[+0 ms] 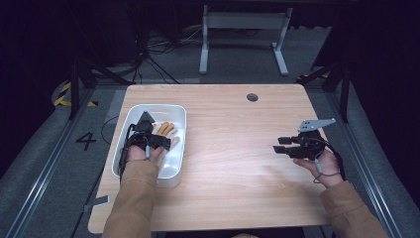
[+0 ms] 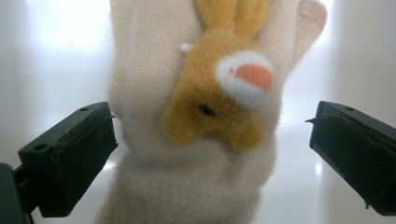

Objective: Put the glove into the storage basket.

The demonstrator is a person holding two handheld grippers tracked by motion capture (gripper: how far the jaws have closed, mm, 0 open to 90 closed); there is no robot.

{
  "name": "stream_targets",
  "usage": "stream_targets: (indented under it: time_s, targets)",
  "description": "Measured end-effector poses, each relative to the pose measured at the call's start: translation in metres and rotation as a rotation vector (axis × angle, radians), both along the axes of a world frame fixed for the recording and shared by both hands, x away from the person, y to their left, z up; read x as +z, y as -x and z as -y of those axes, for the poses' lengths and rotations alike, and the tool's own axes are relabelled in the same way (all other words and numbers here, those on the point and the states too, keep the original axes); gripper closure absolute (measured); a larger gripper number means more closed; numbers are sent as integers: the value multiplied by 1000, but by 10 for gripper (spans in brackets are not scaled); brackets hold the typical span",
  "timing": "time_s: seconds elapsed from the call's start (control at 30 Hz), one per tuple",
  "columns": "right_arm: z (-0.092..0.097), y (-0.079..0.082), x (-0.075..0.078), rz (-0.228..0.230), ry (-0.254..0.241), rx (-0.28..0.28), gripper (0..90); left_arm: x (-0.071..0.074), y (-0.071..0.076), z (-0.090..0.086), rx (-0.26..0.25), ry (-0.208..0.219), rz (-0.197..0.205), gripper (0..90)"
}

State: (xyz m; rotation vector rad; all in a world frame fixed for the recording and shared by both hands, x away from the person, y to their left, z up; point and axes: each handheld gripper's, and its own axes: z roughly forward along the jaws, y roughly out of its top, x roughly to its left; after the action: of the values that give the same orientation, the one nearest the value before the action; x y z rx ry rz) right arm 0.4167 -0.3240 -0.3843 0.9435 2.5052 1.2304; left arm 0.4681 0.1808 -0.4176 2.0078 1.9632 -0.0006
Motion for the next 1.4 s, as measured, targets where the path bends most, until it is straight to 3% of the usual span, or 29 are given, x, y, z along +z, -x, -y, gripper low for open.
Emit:
stream_targets:
  time_s: [0.17, 0.2, 0.3, 0.33, 0.37, 0.4, 0.53, 0.6, 0.7, 0.77, 0.83, 1.0, 1.13, 1.33, 1.4]
  targets:
    - [-1, -2, 1, 2, -4, 3, 538, 6, 3, -1, -26, -21, 5, 14]
    - [-2, -3, 1, 2, -3, 8, 537, 11, 5, -2, -27, -13, 30, 14]
    - [-4, -5, 2, -1, -6, 10, 537, 16, 6, -3, -33, -3, 49, 1]
    - [-4, -6, 2, 3, -8, 13, 537, 21, 9, -3, -37, -22, 79, 1]
    - [-4, -6, 2, 3, -8, 13, 537, 21, 9, -3, -37, -22, 79, 1]
    - [-6, -7, 3, 5, -12, 18, 537, 27, 12, -2, -47, -49, 100, 0]
    - [-10, -9, 4, 5, -11, 26, 536, 33, 15, -1, -51, -58, 132, 0]
    - [-11, -9, 5, 9, -12, 34, 536, 40, 18, 0, -51, -72, 183, 0]
    - [-12, -9, 5, 10, -11, 34, 536, 45, 20, 1, -47, -74, 211, 0]
    - [-11, -10, 4, 6, -12, 31, 536, 50, 20, 3, -56, -54, 210, 1]
    - [-10, -10, 4, 5, -12, 27, 536, 62, 24, 10, -125, -27, 240, 14]
    - [-7, -9, 4, 2, -11, 19, 536, 74, 27, 27, -199, 17, 267, 0]
    - [-5, -7, 5, 9, -13, 14, 536, 79, 28, 39, -234, 19, 287, 0]
    - [3, -3, 5, 10, -13, -4, 536, 82, 27, 65, -320, 92, 305, 0]
    - [6, -2, 4, 9, -16, -10, 536, 85, 27, 74, -347, 93, 315, 0]
